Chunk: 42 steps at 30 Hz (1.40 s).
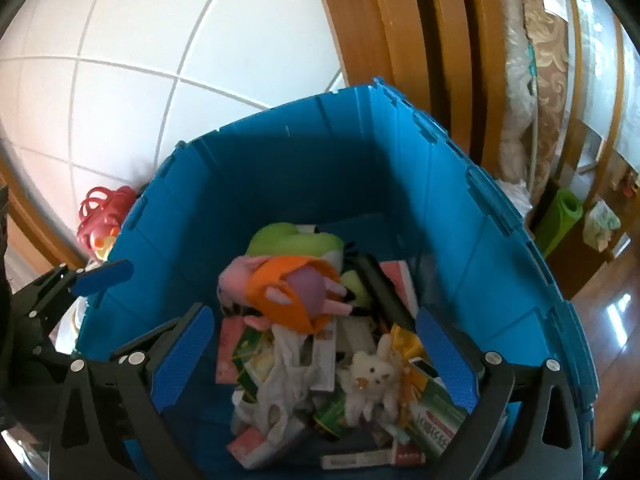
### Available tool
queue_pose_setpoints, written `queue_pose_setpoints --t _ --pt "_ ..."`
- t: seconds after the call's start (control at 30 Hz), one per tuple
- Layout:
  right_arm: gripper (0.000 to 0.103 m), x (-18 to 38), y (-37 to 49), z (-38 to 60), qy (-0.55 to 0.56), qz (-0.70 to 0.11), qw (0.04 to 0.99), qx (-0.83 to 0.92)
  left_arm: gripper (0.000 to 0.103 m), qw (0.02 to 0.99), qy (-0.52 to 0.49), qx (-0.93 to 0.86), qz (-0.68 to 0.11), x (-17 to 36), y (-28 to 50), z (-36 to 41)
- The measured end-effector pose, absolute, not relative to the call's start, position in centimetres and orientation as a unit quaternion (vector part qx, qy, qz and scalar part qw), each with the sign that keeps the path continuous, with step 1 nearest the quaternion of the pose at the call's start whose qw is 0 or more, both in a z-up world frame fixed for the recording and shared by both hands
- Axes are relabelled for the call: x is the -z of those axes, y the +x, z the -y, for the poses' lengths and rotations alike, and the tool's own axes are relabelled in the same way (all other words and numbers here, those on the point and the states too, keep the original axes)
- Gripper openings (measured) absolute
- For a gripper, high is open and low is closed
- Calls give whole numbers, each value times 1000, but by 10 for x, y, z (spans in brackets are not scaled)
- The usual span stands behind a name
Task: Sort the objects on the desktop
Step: 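Open both tools to drop the pig plush into the crate, then move both tools back over the pile of items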
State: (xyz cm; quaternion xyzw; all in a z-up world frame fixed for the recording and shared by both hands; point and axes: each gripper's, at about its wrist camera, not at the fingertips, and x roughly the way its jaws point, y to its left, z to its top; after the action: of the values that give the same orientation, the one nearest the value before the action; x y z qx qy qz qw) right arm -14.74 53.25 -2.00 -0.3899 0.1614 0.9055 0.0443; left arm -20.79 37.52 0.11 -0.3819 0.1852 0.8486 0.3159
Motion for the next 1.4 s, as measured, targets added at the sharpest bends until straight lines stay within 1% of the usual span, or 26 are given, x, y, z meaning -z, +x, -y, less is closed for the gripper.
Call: queue_pose_setpoints --t 0.17,0.47,0.73,0.9,1.07,1.4 --pt "103 18 -143 -532 -387 -164 45 -906 88 313 -378 -853 -177 -4 -202 -366" --pt "103 2 -134 -509 -373 -135 45 -917 88 313 -360 -866 -150 -15 -188 -337" --pt "103 -22 -124 -468 -341 -103 27 -934 88 283 -307 -901 -121 -35 -168 -284" --pt "103 -39 -120 -423 -310 -84 -3 -947 88 235 -280 -927 -85 -39 -162 -222" --pt "103 -45 -125 -355 -297 -62 -52 -952 88 159 -268 -948 -64 -32 -162 -146" --pt "103 -35 -146 -207 -278 -46 -148 -948 88 -12 -316 -948 -33 28 -177 32"
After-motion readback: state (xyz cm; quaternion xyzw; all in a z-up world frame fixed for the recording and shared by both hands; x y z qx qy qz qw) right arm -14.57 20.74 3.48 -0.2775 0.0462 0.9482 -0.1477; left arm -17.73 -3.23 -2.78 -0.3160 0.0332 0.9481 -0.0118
